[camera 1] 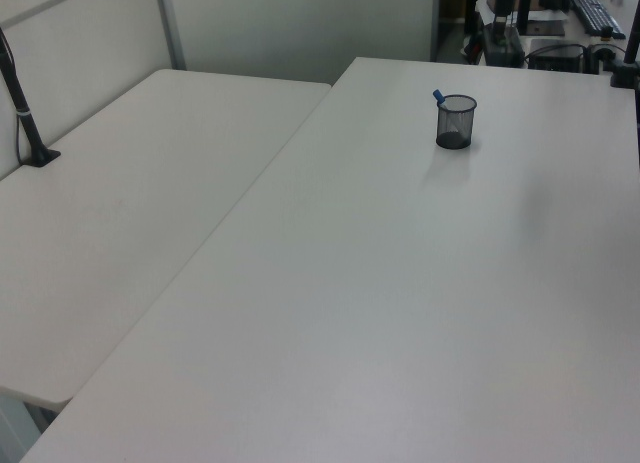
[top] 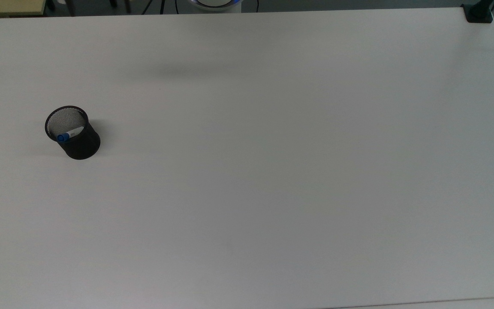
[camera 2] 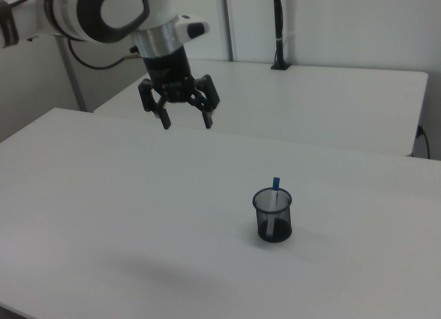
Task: Remove the marker
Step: 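Move the open gripper toward the black mesh pen cup, then lower the gripper over the cup and close on the blue-capped marker, then lift the marker up out of the pen cup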
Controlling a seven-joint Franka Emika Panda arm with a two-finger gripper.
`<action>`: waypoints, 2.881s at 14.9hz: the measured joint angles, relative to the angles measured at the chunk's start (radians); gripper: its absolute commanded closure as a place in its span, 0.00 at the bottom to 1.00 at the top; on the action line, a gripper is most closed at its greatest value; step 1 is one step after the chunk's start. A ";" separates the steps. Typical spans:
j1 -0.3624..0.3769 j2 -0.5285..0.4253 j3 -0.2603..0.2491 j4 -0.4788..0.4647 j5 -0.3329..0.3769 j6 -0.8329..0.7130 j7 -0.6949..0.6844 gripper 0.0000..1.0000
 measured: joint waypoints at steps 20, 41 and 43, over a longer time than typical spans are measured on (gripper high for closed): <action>-0.149 0.358 0.005 -0.107 0.120 0.721 0.046 0.35; -0.141 0.203 0.017 0.002 0.125 0.506 0.079 0.97; -0.131 0.174 0.038 0.024 0.125 0.384 0.079 0.97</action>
